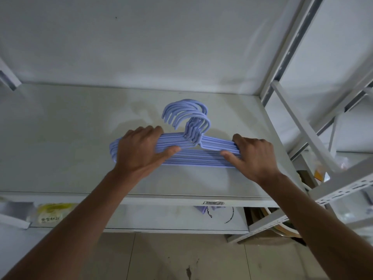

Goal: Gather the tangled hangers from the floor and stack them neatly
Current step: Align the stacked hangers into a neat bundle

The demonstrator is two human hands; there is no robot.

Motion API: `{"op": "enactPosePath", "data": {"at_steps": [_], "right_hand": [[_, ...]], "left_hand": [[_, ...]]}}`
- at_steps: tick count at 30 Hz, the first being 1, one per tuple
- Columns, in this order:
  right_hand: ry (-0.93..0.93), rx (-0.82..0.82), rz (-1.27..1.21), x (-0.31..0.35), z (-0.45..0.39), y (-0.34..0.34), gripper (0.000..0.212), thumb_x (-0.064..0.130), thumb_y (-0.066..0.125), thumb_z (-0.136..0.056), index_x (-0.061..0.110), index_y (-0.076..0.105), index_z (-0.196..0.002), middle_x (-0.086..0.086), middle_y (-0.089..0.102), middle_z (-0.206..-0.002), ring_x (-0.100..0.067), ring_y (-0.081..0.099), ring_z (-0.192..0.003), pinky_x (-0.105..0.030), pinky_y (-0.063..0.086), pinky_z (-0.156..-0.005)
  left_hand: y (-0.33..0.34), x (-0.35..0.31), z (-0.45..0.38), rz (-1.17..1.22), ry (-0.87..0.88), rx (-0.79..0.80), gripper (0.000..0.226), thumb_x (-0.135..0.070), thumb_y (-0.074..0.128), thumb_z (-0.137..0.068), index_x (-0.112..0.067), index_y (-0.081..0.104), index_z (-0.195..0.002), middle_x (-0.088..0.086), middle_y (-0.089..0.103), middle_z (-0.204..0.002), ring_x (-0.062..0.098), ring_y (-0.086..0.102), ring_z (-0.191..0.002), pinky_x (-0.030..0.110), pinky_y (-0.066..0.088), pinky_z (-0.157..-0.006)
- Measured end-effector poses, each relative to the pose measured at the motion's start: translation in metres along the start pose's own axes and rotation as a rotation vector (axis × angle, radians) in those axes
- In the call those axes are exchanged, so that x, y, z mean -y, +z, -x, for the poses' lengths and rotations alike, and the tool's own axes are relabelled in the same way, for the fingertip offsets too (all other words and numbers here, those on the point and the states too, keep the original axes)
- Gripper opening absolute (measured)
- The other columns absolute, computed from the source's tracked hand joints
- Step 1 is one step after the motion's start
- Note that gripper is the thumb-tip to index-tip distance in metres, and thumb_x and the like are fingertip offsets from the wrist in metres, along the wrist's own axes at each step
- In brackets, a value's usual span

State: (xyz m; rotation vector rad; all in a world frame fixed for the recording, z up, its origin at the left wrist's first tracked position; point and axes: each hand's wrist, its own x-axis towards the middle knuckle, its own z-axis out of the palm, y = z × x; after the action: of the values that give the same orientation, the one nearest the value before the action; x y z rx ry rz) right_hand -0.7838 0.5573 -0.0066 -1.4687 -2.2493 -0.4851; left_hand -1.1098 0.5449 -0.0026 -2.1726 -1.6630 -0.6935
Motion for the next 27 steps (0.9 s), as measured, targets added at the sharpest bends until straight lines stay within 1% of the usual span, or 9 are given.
{"op": "enactPosePath", "data": {"at_steps": [3, 6, 8, 11, 14, 17, 20, 24, 27], "right_hand": [[-0.03, -0.006, -0.02, -0.001, 0.002, 0.001, 0.073, 0.083, 0.015, -0.09, 0.021, 0.05, -0.075, 0.003, 0.057, -0.053, -0.026, 0.054, -0.044, -0.023, 0.027, -0.049], [-0.051, -0.008, -0.018, -0.002, 0.007, 0.005, 0.066, 0.084, 0.018, -0.087, 0.024, 0.042, -0.074, 0.003, 0.055, -0.051, -0.024, 0.051, -0.042, -0.022, 0.025, -0.049], [-0.055, 0.022, -0.009, -0.001, 0.007, 0.006, 0.066, 0.086, 0.017, -0.086, 0.025, 0.039, -0.072, 0.002, 0.054, -0.049, -0.026, 0.052, -0.042, -0.023, 0.025, -0.049], [-0.029, 0.088, 0.002, -0.006, -0.004, 0.006, 0.078, 0.088, 0.017, -0.084, 0.019, 0.052, -0.069, -0.005, 0.057, -0.052, -0.032, 0.059, -0.05, -0.027, 0.03, -0.049], [0.01, 0.212, -0.051, -0.011, -0.033, 0.0, 0.074, 0.087, 0.016, -0.08, 0.023, 0.049, -0.064, -0.003, 0.053, -0.056, -0.032, 0.06, -0.063, -0.032, 0.034, -0.056], [0.0, 0.299, -0.154, -0.004, -0.07, -0.014, 0.083, 0.093, 0.009, -0.078, 0.02, 0.039, -0.053, 0.003, 0.044, -0.05, -0.026, 0.05, -0.057, -0.032, 0.034, -0.055], [-0.042, 0.397, -0.266, 0.019, -0.109, -0.035, 0.093, 0.1, 0.005, -0.07, 0.015, 0.038, -0.052, 0.001, 0.046, -0.049, -0.019, 0.05, -0.052, -0.03, 0.033, -0.05], [-0.141, 0.568, -0.413, 0.077, -0.14, -0.073, 0.086, 0.1, 0.019, -0.072, 0.017, 0.03, -0.053, 0.002, 0.037, -0.048, -0.017, 0.043, -0.046, -0.029, 0.035, -0.053], [-0.307, 0.683, -0.537, 0.129, -0.143, -0.102, 0.08, 0.095, 0.024, -0.079, 0.018, 0.027, -0.056, 0.003, 0.028, -0.048, -0.019, 0.038, -0.043, -0.033, 0.037, -0.058]], "left_hand": [[-0.008, 0.037, 0.026, -0.036, -0.045, -0.003, 0.062, -0.079, 0.042, -0.08, -0.02, 0.061, -0.084, 0.005, 0.065, -0.071, 0.033, 0.065, -0.067, 0.037, 0.05, -0.06], [-0.002, 0.051, 0.039, 0.03, -0.019, 0.059, 0.068, -0.086, 0.037, -0.08, -0.021, 0.056, -0.078, 0.004, 0.062, -0.063, 0.032, 0.063, -0.06, 0.035, 0.047, -0.055], [0.003, 0.051, 0.037, 0.068, 0.011, 0.052, 0.073, -0.089, 0.032, -0.08, -0.019, 0.052, -0.07, 0.004, 0.061, -0.055, 0.032, 0.063, -0.054, 0.032, 0.043, -0.052], [-0.001, 0.048, 0.027, 0.058, 0.001, 0.062, 0.066, -0.083, 0.039, -0.079, -0.019, 0.053, -0.065, 0.003, 0.062, -0.048, 0.029, 0.067, -0.054, 0.026, 0.035, -0.051], [-0.015, 0.046, 0.018, 0.038, -0.164, 0.181, 0.076, -0.088, 0.028, -0.075, -0.018, 0.057, -0.068, 0.006, 0.064, -0.054, 0.031, 0.069, -0.066, 0.032, 0.046, -0.058], [-0.042, 0.049, 0.019, 0.043, -0.341, 0.238, 0.087, -0.097, 0.017, -0.071, -0.02, 0.057, -0.063, 0.003, 0.06, -0.054, 0.03, 0.066, -0.066, 0.035, 0.053, -0.063], [-0.087, 0.055, 0.032, 0.074, -0.481, 0.254, 0.095, -0.101, 0.011, -0.067, -0.018, 0.056, -0.057, 0.0, 0.056, -0.052, 0.027, 0.062, -0.061, 0.035, 0.051, -0.06], [-0.174, 0.056, 0.071, 0.074, -0.744, 0.304, 0.095, -0.105, 0.015, -0.061, -0.015, 0.043, -0.048, 0.002, 0.049, -0.049, 0.03, 0.056, -0.056, 0.035, 0.042, -0.056], [-0.236, 0.05, 0.119, 0.059, -0.956, 0.326, 0.097, -0.104, 0.024, -0.061, -0.012, 0.053, -0.053, 0.006, 0.06, -0.057, 0.028, 0.061, -0.06, 0.036, 0.049, -0.061]]}}
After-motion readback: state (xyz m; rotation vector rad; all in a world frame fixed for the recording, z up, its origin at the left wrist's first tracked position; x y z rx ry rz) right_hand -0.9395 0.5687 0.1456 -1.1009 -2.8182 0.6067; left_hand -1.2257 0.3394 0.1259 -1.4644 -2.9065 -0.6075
